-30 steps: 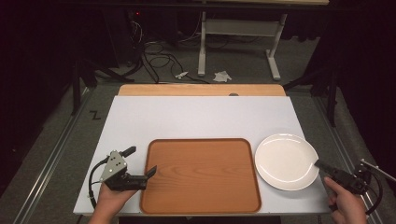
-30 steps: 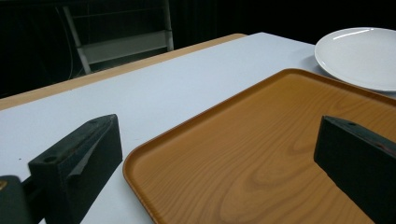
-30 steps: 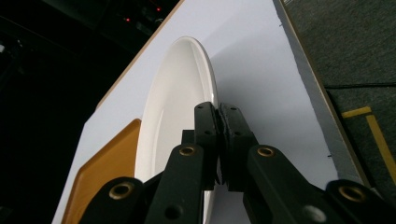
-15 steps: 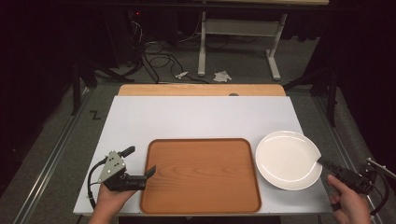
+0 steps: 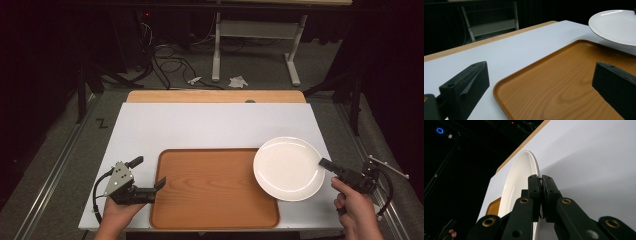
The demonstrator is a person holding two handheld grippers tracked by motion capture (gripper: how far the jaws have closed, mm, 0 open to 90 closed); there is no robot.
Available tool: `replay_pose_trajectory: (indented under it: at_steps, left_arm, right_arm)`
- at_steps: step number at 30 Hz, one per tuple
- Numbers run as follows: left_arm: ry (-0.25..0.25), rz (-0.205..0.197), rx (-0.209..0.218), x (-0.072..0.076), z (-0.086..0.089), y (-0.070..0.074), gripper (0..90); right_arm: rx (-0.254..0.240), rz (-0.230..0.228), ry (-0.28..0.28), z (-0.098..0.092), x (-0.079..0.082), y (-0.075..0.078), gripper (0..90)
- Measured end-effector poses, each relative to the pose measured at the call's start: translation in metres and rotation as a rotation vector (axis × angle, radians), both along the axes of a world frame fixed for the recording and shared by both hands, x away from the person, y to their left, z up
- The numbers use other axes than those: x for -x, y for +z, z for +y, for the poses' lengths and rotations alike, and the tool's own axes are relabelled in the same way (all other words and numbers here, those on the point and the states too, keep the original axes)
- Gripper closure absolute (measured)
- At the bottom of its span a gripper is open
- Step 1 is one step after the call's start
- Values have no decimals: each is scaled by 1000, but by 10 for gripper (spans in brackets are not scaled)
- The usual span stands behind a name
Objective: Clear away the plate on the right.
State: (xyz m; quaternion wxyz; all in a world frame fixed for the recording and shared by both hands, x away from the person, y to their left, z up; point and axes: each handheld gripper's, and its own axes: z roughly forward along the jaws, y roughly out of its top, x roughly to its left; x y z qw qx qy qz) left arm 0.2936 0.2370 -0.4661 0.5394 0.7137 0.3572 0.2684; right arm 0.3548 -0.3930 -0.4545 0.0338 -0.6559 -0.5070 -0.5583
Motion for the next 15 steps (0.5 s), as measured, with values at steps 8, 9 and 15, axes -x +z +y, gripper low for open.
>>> replay_pose_trajectory:
  at_steps: [8, 9, 15]
  left_arm:
    - [38, 12, 6, 8, 10, -1, 4]
    - [37, 17, 10, 9, 12, -1, 1]
    - [57, 15, -3, 17, 17, -3, 1]
  right_arm:
    - [-11, 1, 68, 32, -16, -1, 891]
    - [-14, 0, 76, 35, -18, -1, 891]
    - [-28, 3, 126, 50, -24, -6, 891]
